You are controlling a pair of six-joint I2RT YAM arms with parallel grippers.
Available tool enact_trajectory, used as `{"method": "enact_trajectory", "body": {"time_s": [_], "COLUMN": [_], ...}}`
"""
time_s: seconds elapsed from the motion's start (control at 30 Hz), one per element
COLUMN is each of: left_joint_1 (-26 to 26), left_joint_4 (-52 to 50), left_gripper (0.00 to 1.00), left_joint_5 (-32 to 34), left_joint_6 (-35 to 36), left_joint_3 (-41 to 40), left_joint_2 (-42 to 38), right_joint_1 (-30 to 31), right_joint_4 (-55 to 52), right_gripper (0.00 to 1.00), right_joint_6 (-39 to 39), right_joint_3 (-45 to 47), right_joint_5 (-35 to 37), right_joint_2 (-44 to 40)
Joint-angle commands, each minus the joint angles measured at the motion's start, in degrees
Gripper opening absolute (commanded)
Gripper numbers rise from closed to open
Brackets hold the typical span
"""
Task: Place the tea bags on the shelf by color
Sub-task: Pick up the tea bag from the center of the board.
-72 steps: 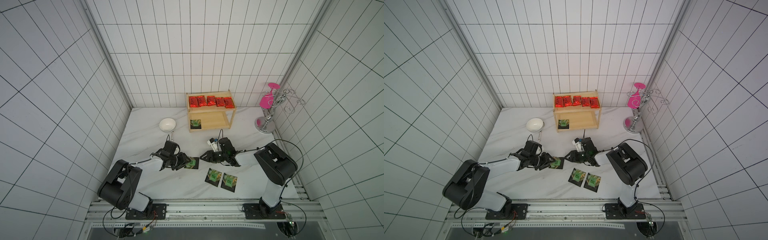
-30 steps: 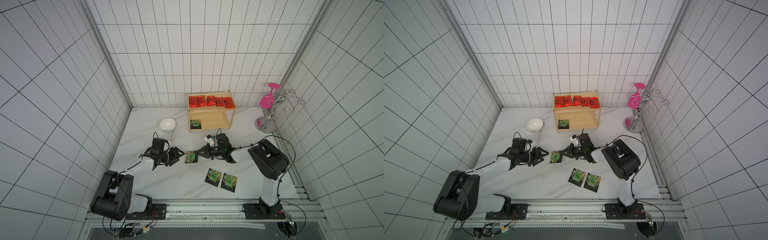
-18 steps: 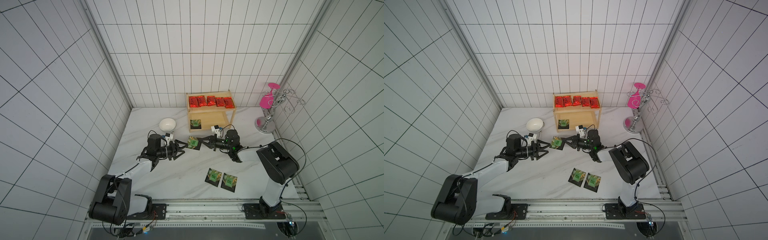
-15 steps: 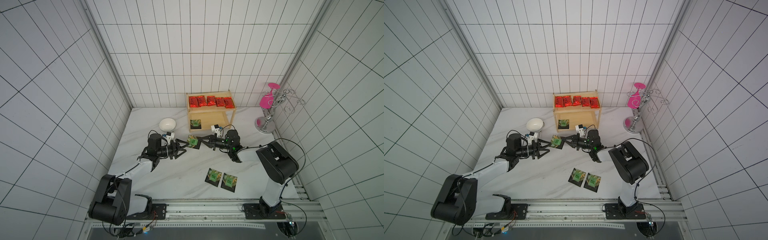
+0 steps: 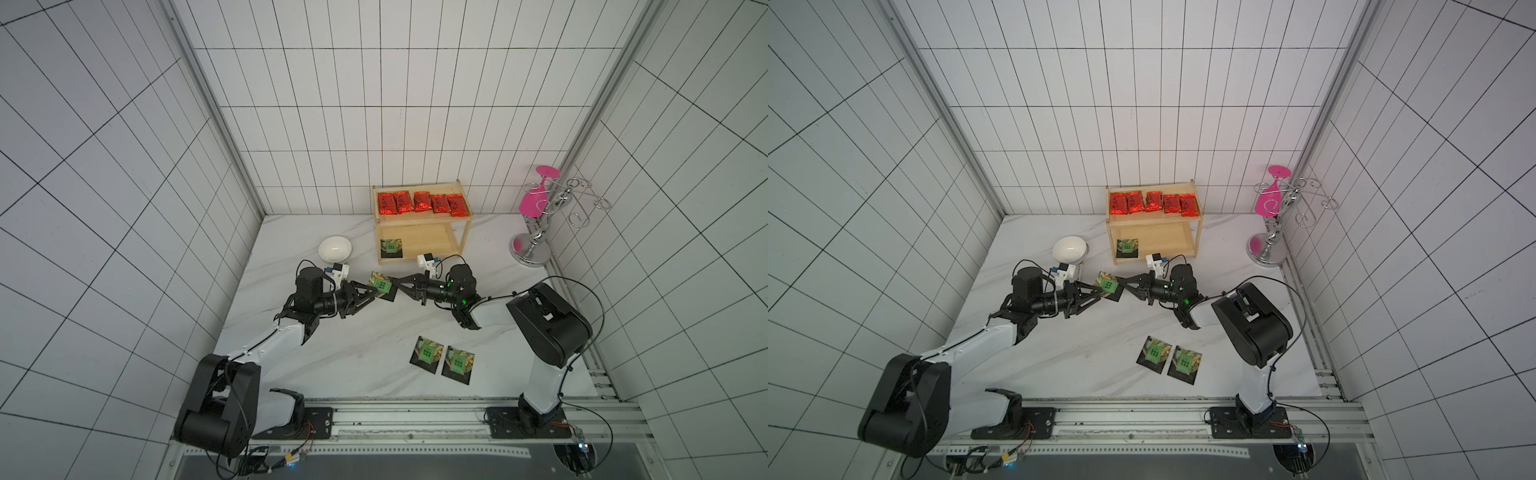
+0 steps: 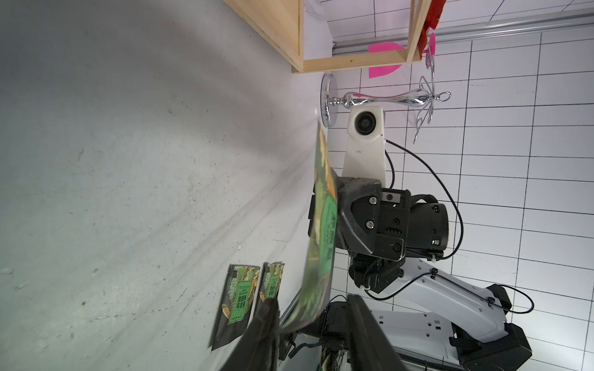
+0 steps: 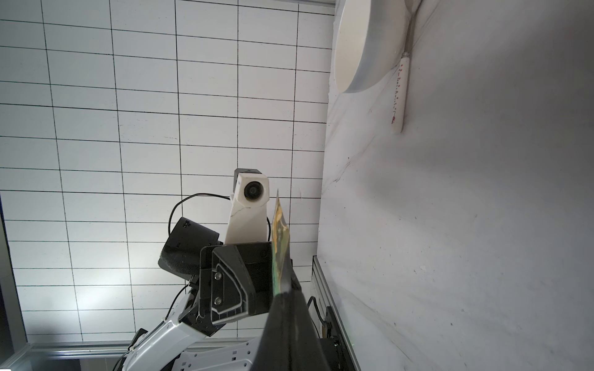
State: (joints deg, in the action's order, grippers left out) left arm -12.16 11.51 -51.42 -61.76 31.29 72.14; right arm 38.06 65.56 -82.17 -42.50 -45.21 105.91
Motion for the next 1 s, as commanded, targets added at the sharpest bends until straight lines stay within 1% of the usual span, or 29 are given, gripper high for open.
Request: {"method": "enact_trajectory", "body": {"time_s": [0.0,0.07,0.1,0.27,0.4,0.53,0.63,0.7,0.77,0.87,0.97], "left_joint_1": [0.7,0.8,0.9,1.0,1.0,1.0,1.1,1.3,2.6,3.5,3.2], "left_joint_4": [-2.8,-3.8,-4.3,-5.7,-6.4,-6.8,-7.0,-7.6,-6.5,-9.2,-10.4], "left_gripper": [0.30,0.25,0.24,0.24,0.20,0.12,0.00,0.00,0.00,0.00,0.00], "left_joint_5": [2.2,2.7,3.0,4.2,4.7,5.0,4.7,3.4,0.1,-1.8,-2.9], "left_joint_6": [2.9,3.6,3.8,4.5,5.0,5.5,5.8,6.0,5.4,8.0,9.2], "left_joint_3": [1.2,1.5,1.6,1.8,2.2,2.9,3.7,4.6,5.5,7.3,8.6], "left_joint_2": [-1.8,-1.9,-2.1,-2.6,-3.0,-2.9,-2.8,-2.8,-3.1,-4.2,-4.3], "right_joint_1": [0.8,1.0,1.0,1.2,1.9,2.6,2.5,2.5,2.3,3.1,3.2], "right_joint_4": [0.6,-0.4,-0.8,-1.9,-4.2,-4.8,-6.2,-7.3,-8.2,-8.0,-5.6], "right_gripper": [0.00,0.00,0.00,0.00,0.00,0.00,0.03,0.09,0.20,0.35,0.37], "right_joint_6": [0.4,1.2,1.5,2.2,3.6,4.0,5.0,6.1,7.0,7.0,5.5], "right_joint_3": [1.4,1.7,1.9,2.8,2.4,2.4,2.3,2.4,2.8,3.0,3.4], "right_joint_5": [-0.2,-0.1,0.1,0.9,0.9,0.9,0.7,0.5,0.3,0.6,1.6], "right_joint_2": [-1.4,-2.1,-2.5,-3.9,-4.9,-5.4,-6.3,-7.3,-8.7,-10.9,-12.1]}}
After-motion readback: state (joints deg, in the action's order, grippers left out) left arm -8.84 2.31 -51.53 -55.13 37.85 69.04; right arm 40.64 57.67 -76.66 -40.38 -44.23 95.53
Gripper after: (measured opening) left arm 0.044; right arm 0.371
